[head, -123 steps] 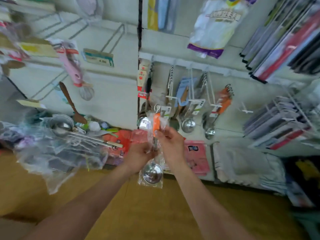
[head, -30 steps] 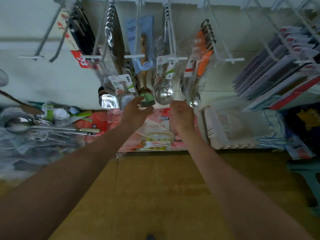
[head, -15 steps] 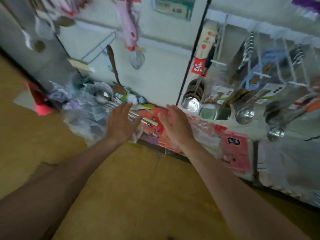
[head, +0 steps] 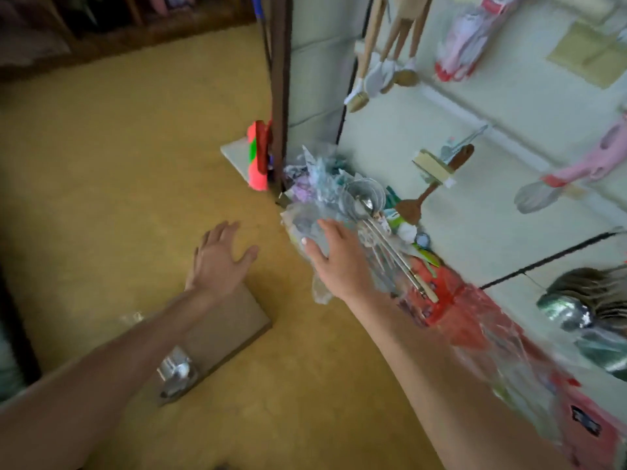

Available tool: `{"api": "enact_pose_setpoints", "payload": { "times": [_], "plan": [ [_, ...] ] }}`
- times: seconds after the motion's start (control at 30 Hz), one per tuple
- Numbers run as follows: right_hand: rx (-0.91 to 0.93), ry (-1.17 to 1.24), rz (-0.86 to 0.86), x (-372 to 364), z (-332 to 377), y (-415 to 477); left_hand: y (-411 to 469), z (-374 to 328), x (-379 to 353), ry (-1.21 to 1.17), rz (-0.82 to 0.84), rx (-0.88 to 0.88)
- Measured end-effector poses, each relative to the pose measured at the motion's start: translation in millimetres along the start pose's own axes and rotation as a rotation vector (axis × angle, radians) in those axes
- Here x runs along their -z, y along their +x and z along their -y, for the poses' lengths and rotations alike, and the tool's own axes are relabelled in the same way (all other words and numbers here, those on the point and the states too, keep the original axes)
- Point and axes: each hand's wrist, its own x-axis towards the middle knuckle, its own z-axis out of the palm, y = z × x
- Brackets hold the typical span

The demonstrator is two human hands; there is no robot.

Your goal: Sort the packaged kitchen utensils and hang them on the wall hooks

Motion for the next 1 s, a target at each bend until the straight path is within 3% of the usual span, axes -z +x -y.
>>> {"api": "enact_pose_setpoints", "payload": {
  "times": [0.23,0.5,0.73,1.0],
  "plan": [
    [0.126,0.01,0.178,-126,117,50,-6,155,62,0.039,-0.08,0.213],
    [0.285,-0.06,0.405,-275,180,56,-44,289,51,0.018,-0.103,0.492],
    [0.362,-0.06,0.616,-393,189,53,-71,372,-8,-0.045,-0.119,0.676],
    [0.348,-0.116,0.78,-509,134,37,-94,423,-125,-0.148,-0.019,0.847]
  ]
}}
